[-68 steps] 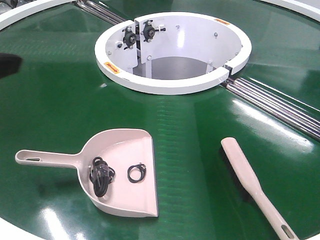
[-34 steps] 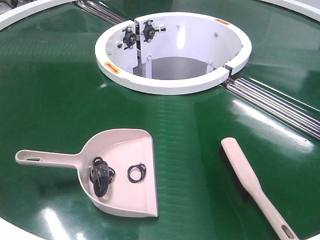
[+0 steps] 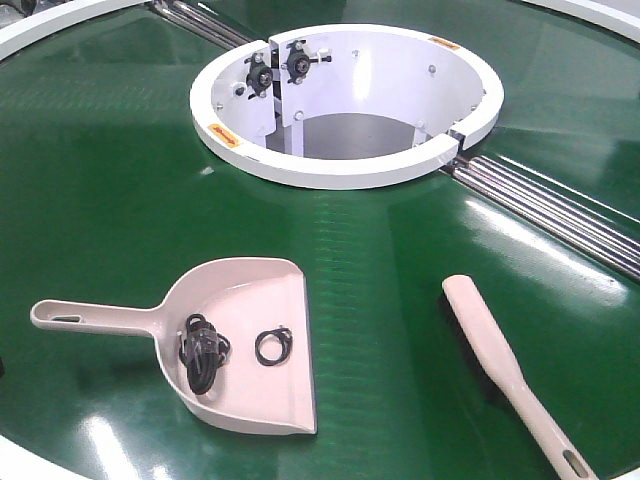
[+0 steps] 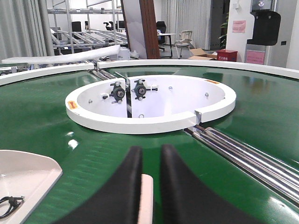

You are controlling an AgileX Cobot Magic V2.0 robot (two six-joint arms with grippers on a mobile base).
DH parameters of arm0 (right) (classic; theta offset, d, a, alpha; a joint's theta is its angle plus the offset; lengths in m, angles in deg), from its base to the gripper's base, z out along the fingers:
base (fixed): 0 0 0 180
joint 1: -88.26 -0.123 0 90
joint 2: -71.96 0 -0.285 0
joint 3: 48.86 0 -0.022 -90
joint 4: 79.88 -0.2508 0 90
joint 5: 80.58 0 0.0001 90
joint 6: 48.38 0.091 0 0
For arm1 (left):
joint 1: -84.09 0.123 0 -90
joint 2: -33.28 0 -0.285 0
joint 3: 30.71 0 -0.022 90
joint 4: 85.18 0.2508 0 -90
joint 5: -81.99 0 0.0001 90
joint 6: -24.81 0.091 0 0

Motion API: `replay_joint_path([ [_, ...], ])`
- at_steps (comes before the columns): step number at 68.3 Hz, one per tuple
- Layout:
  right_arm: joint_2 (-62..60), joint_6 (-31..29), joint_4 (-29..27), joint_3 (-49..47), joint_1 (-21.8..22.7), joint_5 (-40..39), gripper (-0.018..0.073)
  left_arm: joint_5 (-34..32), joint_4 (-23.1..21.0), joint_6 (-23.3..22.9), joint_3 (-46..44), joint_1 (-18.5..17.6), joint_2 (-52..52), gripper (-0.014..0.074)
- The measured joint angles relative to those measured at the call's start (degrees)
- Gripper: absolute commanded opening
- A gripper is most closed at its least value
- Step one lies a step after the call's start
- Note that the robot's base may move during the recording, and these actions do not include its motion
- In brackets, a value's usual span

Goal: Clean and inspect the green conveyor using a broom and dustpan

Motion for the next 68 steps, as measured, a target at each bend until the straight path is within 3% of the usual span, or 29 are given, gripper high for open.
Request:
replay_joint_path([
  [58,0.0,0.0,0.0,0.0,0.0,-2.2,-0.0009,-3.3,0.0,-0.1,2.0,0.0,-0.8,-0.0008],
  [68,0.0,0.0,0.0,0.0,0.0,-2.2,-0.0009,-4.8,4.8,-6.6,6.8,3.2,-5.6,-0.0008],
])
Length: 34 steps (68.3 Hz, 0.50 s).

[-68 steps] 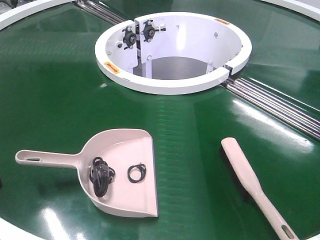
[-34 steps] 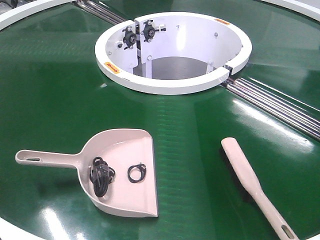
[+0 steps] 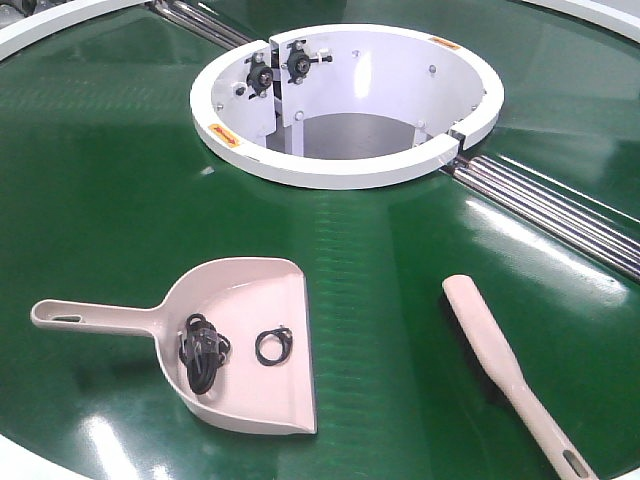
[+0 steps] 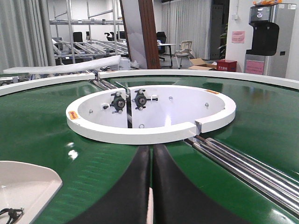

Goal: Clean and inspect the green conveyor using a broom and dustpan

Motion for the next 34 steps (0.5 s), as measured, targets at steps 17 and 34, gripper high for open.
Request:
replay_joint_path([
  [17,0.0,0.0,0.0,0.0,0.0,0.0,-0.0009,-1.3,8.2,-13.4,5.1,7.8,-12.2,-0.0008],
  [34,0.0,0.0,0.0,0.0,0.0,0.0,-0.0009,-0.9,9.4,-16.4,5.1,11.7,-13.7,-0.0008],
])
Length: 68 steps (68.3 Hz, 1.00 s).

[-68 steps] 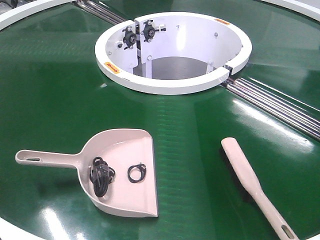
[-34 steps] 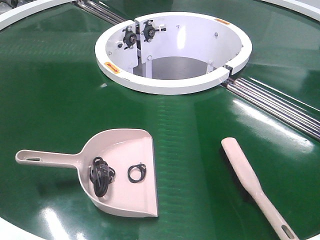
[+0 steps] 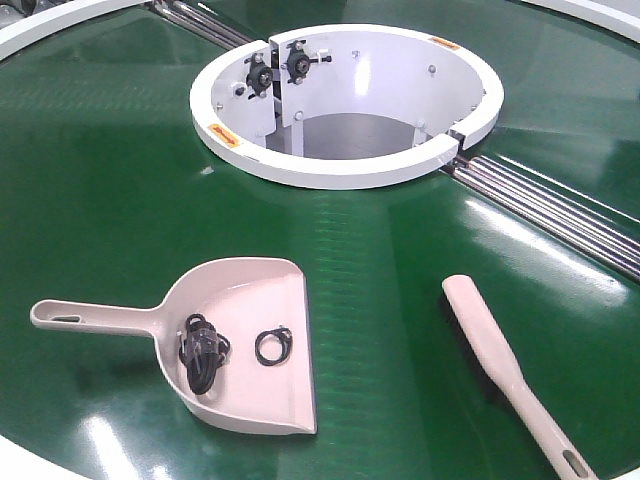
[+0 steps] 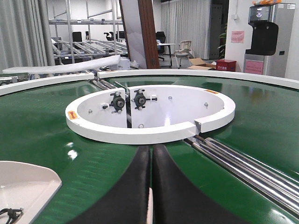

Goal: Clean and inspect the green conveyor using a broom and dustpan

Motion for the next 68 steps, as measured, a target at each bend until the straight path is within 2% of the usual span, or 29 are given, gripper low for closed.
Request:
replay_joint_path([
  [27,0.0,0.0,0.0,0.0,0.0,0.0,-0.0009,-0.1,1.0,0.0,0.0,-6.0,0.0,-0.0008],
  [68,0.0,0.0,0.0,0.0,0.0,0.0,-0.0009,-0.1,1.4,0.0,0.0,-6.4,0.0,-0.0008],
])
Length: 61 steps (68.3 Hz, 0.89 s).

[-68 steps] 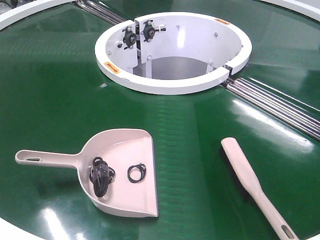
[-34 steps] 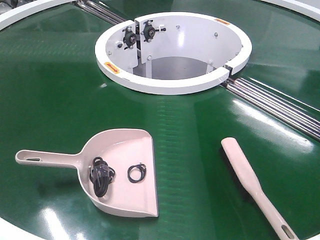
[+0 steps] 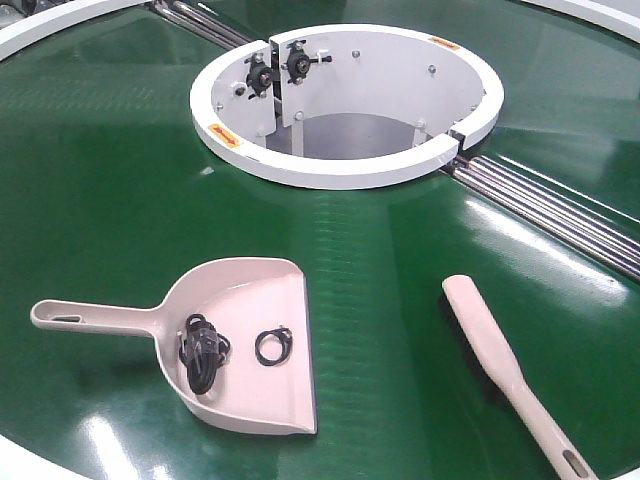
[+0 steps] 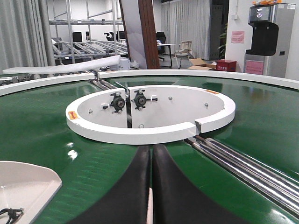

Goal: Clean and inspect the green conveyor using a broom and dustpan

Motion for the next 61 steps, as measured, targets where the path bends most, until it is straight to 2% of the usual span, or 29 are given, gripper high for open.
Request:
replay_joint_path([
  [18,0.0,-0.4,0.8,0.0,0.8,0.0,-0.0009,0.0,0.0,0.0,0.0,0.0,0.0,-0.0008],
  [34,-2.7,2.4,2.7,6.0,10.7,-1.9,-0.0009,0.0,0.0,0.0,0.0,0.0,0.0,-0.0008],
  [44,-7.4,3.0,5.5,9.7,11.3,-2.5,-0.0009,0.0,0.0,0.0,0.0,0.0,0.0,-0.0008],
  [61,-8.0,4.4,5.8,9.7,11.3,-0.5,-0.0009,-0.1,0.0,0.0,0.0,0.0,0.0,-0.0008],
])
